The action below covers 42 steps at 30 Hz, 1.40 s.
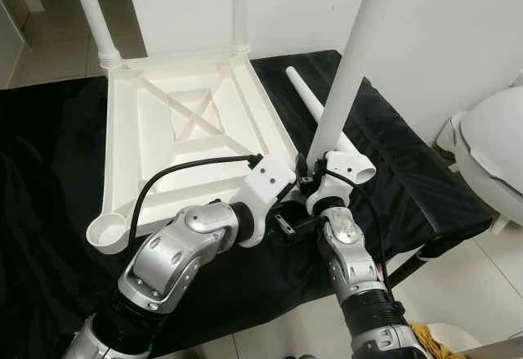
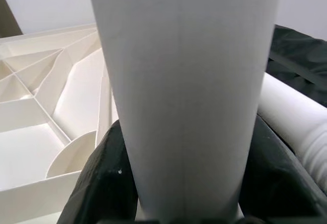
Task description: Building children table
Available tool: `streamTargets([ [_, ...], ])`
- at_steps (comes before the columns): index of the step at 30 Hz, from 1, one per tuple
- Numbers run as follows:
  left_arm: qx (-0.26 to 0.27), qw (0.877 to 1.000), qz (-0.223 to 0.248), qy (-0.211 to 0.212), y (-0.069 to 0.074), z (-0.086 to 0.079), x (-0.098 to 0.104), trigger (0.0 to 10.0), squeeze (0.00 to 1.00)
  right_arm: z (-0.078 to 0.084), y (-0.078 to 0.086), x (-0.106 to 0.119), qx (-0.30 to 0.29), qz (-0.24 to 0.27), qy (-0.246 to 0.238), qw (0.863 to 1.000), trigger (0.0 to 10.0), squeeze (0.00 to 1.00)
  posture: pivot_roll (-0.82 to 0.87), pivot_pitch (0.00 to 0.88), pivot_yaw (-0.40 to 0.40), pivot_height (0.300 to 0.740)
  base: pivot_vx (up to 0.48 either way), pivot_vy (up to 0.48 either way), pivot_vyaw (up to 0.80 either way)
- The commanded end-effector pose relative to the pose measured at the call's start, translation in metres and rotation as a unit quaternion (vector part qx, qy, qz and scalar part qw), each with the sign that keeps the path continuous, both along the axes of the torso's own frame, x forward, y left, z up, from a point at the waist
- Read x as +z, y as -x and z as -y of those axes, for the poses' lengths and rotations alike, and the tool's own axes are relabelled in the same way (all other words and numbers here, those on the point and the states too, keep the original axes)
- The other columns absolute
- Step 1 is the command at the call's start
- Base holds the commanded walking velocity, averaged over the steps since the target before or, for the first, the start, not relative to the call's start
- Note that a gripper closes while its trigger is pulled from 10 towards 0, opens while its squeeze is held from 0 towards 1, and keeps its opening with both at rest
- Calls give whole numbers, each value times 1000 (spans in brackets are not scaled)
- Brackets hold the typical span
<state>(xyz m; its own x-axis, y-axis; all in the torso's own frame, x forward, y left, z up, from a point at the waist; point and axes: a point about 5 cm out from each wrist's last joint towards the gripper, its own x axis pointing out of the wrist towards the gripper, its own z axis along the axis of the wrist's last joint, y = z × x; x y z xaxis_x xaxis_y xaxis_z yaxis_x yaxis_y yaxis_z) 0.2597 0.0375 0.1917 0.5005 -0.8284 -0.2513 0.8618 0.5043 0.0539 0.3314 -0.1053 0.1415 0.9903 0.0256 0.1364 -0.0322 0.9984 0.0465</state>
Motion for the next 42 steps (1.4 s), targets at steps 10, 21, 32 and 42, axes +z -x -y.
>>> streamTargets([
  [10, -20, 1000, -3, -3, 2, 3, -3, 10000, 0, 13, 1, -9, 29, -17, 7, 999, 10000, 1000, -48, 42, 7, 740, 0, 0, 0],
  [21, -22, 1000, -7, 0, 5, 5, -5, 10000, 0, 17, 4, 2, 144, 12, 46, 988, 10000, 0, -53, 44, -4, 740, 0, 0, 0],
  [32, -24, 1000, -2, -3, 4, 5, -5, 10000, 0, 48, 0, 9, 253, 20, 76, 964, 10000, 0, -54, 23, -15, 740, 0, 0, 0],
  [42, -16, 1000, 1, -2, 2, 3, -3, 10000, 0, 69, -7, -2, 288, -19, 105, 952, 10000, 0, -40, 31, -12, 740, 0, 0, 0],
])
